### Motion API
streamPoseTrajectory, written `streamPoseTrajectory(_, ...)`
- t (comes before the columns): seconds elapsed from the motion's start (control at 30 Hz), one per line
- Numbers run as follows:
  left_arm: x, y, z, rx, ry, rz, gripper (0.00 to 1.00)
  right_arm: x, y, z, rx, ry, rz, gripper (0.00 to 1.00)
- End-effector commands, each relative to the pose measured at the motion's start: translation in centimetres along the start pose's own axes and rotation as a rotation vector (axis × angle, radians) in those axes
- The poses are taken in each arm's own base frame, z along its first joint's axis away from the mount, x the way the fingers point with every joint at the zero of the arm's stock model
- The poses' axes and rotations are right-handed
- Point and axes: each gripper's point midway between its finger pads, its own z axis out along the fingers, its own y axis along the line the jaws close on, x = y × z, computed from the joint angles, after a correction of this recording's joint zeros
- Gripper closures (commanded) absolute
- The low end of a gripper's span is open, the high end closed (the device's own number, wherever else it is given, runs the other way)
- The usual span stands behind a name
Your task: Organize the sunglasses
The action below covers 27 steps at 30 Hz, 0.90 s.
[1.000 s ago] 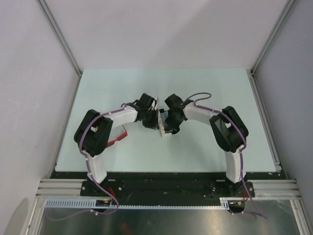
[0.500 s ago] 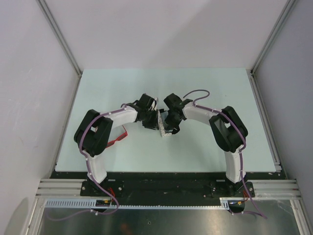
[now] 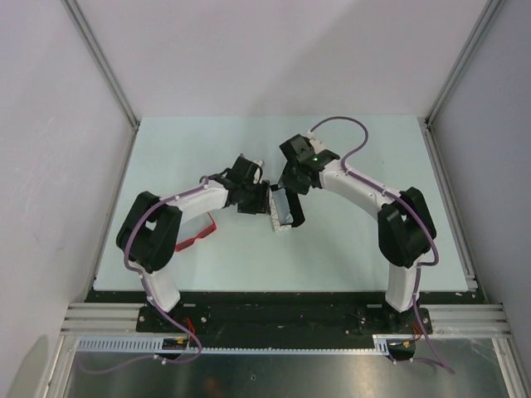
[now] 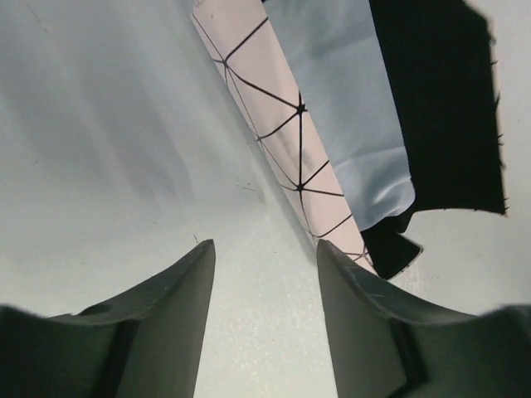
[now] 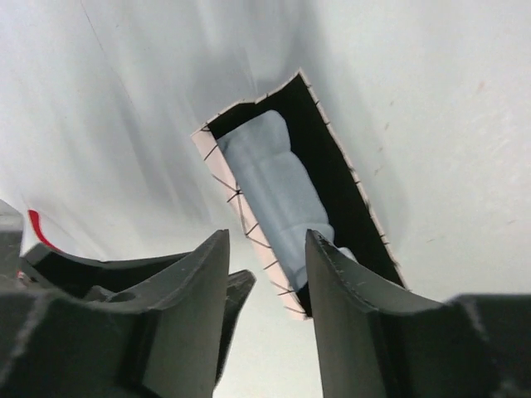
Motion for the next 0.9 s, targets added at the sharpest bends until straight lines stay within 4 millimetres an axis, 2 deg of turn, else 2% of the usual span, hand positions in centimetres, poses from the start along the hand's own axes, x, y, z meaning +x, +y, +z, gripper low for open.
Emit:
streamPoseTrajectory(0.0,-2.2,-0.9,-2.0,0.022,-0.090,0.002,0.38,-3.9,-2.5,-1.8,0.047,-0.089,-0.156,0.52)
streamPoseTrajectory(0.13,-2.7,-1.8,-2.0,0.060,-0.084,0.007,0.31,-2.5,-3.3,-0.6,-0.046,0.039,-0.232,0.53)
streamPoseTrajectory(0.33,-3.9,-3.1,-1.0,0.100,-0.076,-0.005,0.28,-0.9,-1.8,-2.3,-0.105,0.023,-0.425,0.59)
streamPoseTrajectory(0.4,-4.2,-3.3,-0.8,0.108,-0.072,-0.012,0.27,-0.3,-2.5,-1.9,-0.055,0.027,-0.424,0.59)
streamPoseTrajectory(0.53,-4.8,-3.4,0.1,0.103,-0.069,-0.020,0.27,-1.0,-4.7,-1.2,0.041,-0.013,-0.387,0.60)
streamPoseTrajectory(0.67,-4.7,-2.9,1.1,0.080,-0.059,-0.031,0.30,-1.5,-5.4,-0.5,0.043,-0.003,-0.368,0.59)
streamPoseTrajectory(0.87,-5.3,-2.8,1.6,0.066,-0.070,-0.026,0.31,0.2,-5.8,1.0,0.014,0.091,-0.379,0.65)
